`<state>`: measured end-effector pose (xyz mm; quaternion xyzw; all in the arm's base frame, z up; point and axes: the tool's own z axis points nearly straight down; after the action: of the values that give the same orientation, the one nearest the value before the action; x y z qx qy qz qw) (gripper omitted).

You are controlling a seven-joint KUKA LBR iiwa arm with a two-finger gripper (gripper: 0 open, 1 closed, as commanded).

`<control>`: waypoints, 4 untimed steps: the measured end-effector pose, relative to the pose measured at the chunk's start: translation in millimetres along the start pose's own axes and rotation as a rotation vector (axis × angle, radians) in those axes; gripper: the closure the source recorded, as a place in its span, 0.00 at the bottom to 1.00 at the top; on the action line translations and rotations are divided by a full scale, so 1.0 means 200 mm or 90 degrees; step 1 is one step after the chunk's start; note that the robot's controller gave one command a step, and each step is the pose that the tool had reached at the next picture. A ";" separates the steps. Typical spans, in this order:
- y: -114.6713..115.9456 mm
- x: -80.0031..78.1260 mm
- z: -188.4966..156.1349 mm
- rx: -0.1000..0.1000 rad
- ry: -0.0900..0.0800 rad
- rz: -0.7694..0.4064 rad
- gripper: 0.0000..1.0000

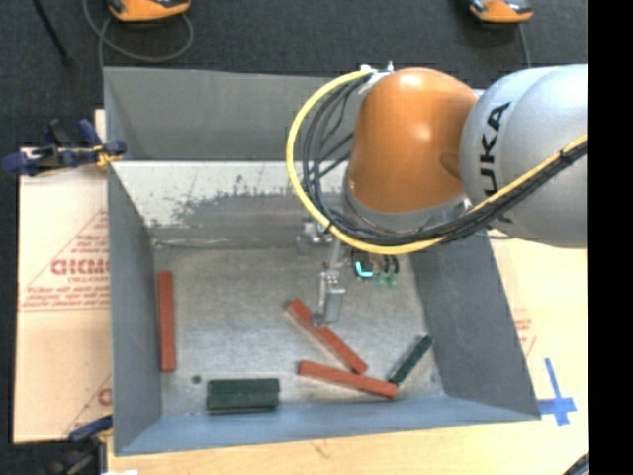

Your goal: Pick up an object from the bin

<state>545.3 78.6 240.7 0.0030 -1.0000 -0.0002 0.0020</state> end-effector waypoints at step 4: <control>0.04 0.09 0.85 0.002 -0.003 -0.583 0.00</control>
Offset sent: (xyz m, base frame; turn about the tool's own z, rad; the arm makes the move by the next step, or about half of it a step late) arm -0.0087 -0.0028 -0.1637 0.0248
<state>527.2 87.5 70.4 0.4448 -0.8956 0.0004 -0.0005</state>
